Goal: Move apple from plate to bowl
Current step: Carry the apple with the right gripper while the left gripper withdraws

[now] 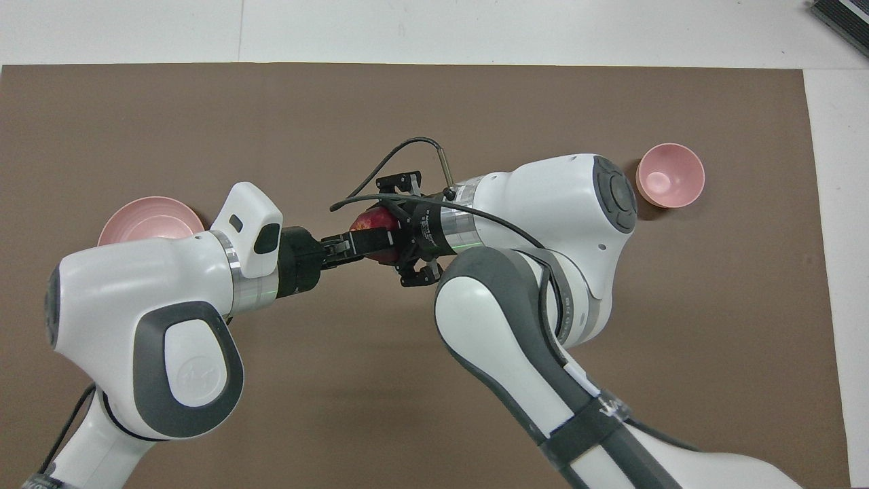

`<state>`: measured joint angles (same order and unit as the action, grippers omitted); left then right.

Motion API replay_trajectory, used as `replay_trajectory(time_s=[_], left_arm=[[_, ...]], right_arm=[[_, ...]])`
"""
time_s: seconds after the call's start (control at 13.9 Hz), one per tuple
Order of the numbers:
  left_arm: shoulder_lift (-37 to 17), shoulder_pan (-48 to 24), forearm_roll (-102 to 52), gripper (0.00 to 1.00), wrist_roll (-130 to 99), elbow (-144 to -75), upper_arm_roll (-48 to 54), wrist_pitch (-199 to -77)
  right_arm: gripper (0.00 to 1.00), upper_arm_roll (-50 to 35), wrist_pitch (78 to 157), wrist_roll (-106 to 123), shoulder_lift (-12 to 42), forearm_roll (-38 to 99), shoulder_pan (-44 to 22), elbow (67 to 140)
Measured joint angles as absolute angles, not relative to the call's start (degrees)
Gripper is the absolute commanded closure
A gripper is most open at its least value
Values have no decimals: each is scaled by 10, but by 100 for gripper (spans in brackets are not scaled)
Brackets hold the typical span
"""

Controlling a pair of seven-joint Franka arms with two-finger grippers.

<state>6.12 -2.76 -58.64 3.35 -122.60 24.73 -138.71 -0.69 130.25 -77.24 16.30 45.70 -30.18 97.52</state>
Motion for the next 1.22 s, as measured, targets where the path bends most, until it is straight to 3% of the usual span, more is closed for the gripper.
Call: replay_trajectory(time_s=[0.43,0.86,1.22], left_arm=[[67,-28,-551,0,34,-1215,198,-1303],[75,-26,-290,0,34,-1172,81,-1126],[67,-27,-74,0,34,-1111,42,-1093]], right_arm=[[100,-6,1304,-771,164,455,-302,976],[100,4,1305,-717,165,420,-246,977],[100,5,1305,-686,174,261,-203,977]])
